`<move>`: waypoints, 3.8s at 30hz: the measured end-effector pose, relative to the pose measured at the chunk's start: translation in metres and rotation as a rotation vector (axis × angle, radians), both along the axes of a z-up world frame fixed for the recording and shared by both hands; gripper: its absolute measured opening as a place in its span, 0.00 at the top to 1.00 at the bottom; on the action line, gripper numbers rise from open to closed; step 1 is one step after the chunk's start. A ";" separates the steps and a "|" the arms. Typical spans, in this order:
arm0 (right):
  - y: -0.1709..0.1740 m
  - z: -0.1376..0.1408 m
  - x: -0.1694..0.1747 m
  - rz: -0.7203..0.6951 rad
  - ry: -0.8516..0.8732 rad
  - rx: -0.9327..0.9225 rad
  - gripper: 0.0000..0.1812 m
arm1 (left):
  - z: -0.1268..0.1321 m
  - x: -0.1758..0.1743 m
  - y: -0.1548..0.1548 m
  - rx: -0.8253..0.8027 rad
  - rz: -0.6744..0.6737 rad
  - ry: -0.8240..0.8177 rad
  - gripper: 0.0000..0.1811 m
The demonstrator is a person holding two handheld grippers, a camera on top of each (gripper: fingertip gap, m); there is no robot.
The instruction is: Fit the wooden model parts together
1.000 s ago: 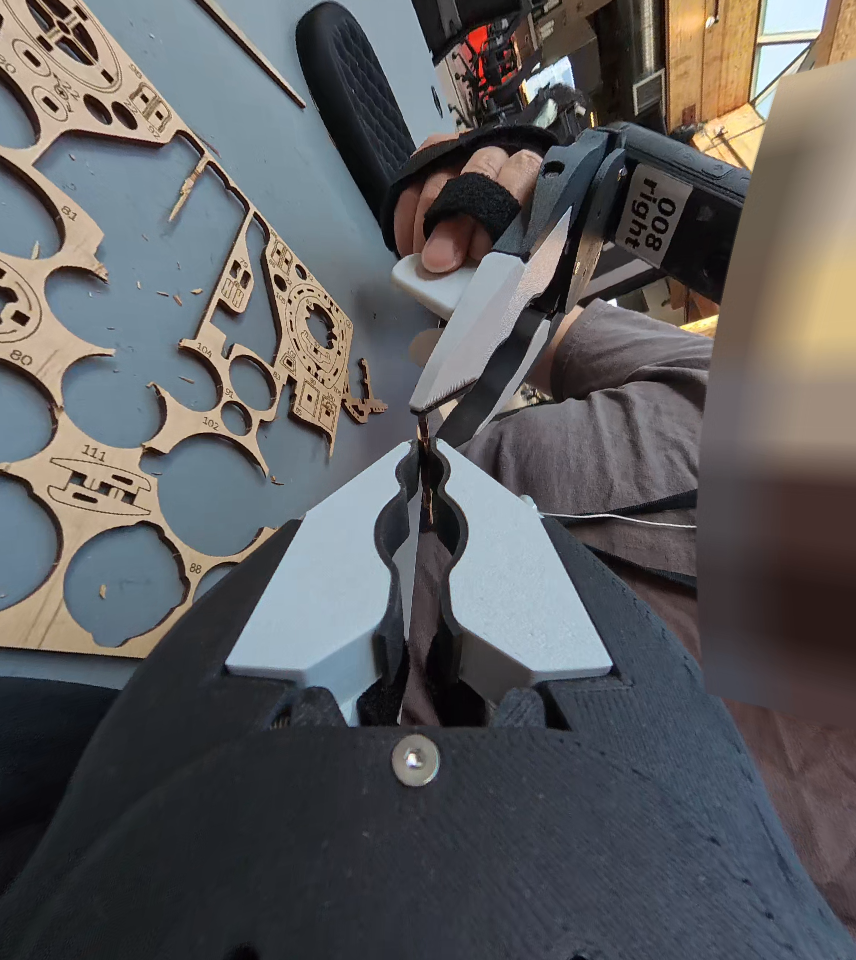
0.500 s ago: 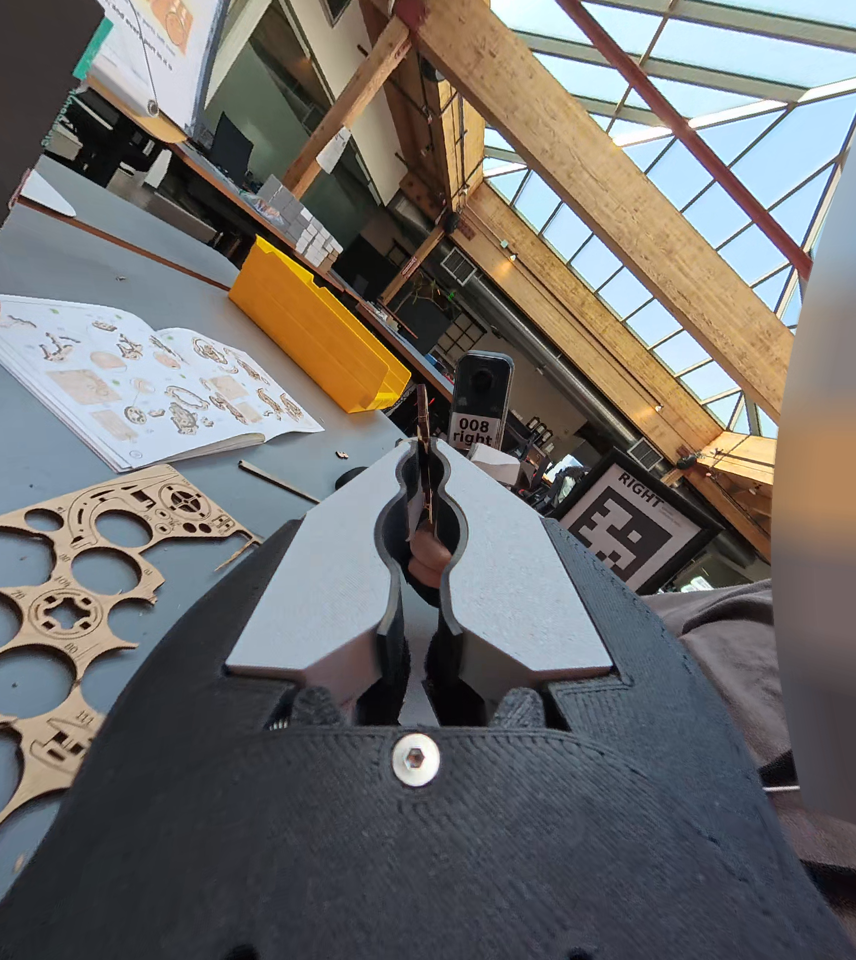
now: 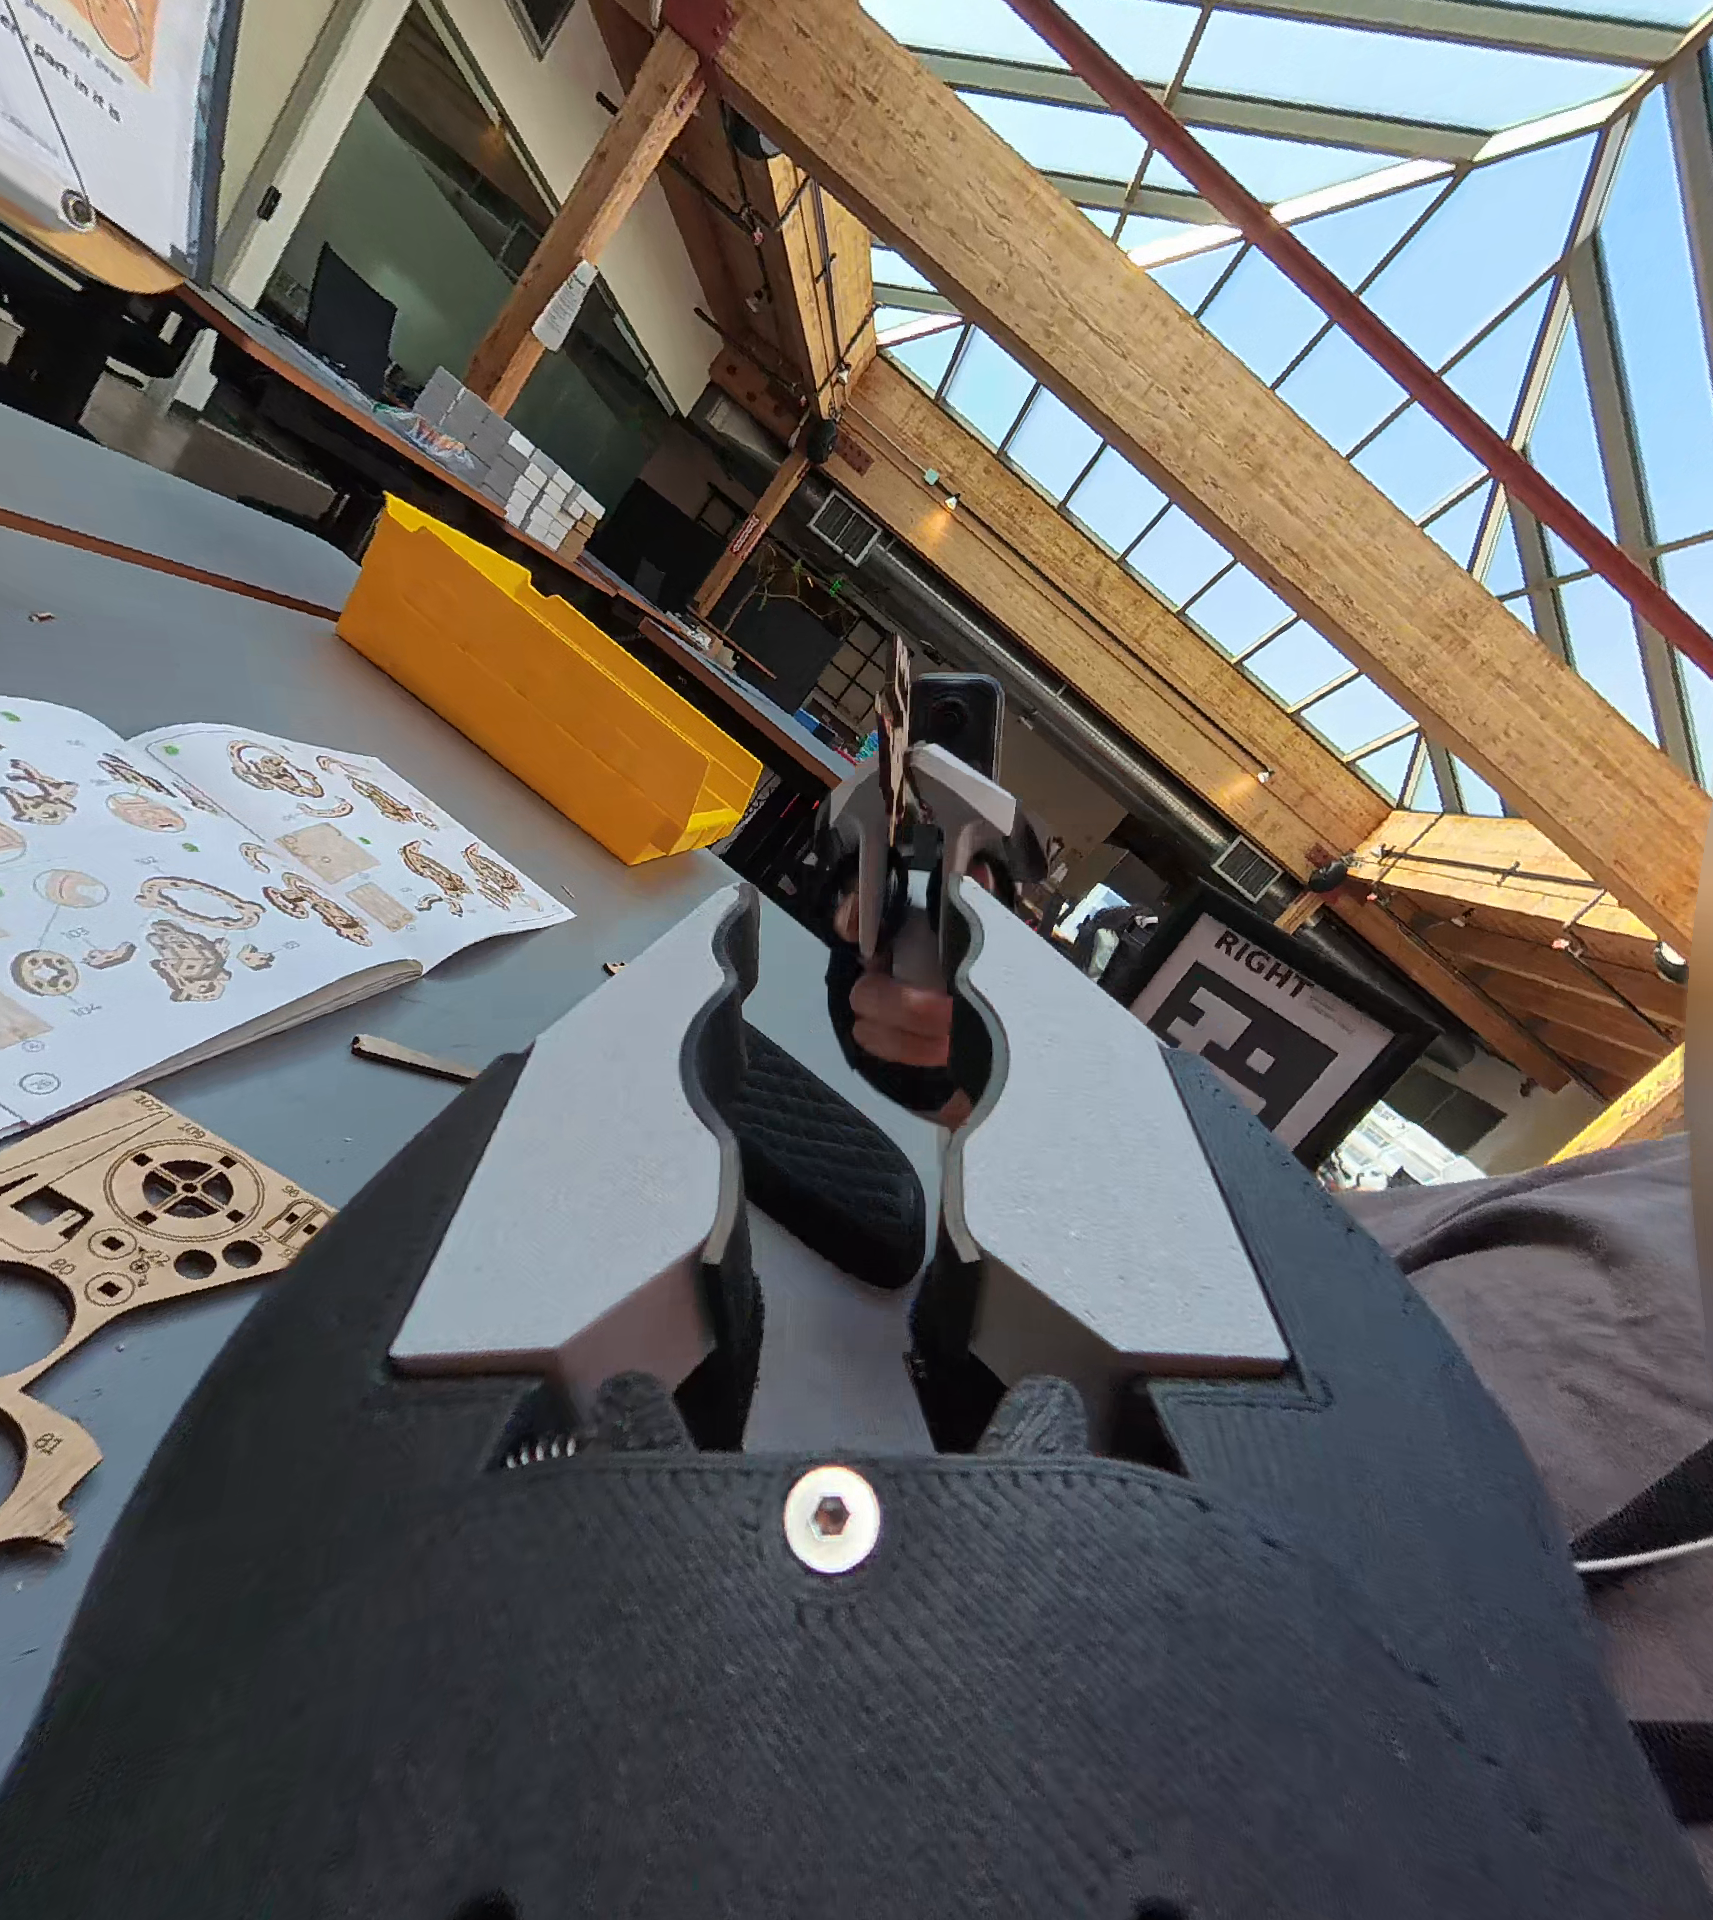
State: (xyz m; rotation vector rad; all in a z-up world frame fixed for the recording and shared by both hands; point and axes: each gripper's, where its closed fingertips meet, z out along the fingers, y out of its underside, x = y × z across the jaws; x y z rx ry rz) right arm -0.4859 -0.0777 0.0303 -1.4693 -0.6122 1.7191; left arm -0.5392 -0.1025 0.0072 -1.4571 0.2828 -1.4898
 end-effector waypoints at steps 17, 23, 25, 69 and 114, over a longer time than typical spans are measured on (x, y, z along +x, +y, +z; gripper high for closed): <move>0.078 0.072 0.245 -0.321 -0.131 0.007 1.00 | 0.061 -0.112 -0.016 0.174 0.343 0.230 0.88; 0.102 0.057 0.304 -0.428 -0.159 0.016 0.99 | 0.071 -0.116 -0.009 0.177 0.395 0.304 0.89; 0.110 0.053 0.321 -0.443 -0.155 0.008 1.00 | 0.074 -0.118 -0.006 0.172 0.407 0.317 0.90; 0.125 0.046 0.359 -0.243 -0.032 0.009 1.00 | 0.104 -0.124 0.002 0.183 0.580 0.427 0.87; 0.256 -0.121 0.377 -0.191 -0.989 -0.586 1.00 | -0.023 0.013 0.118 0.056 0.485 1.287 0.70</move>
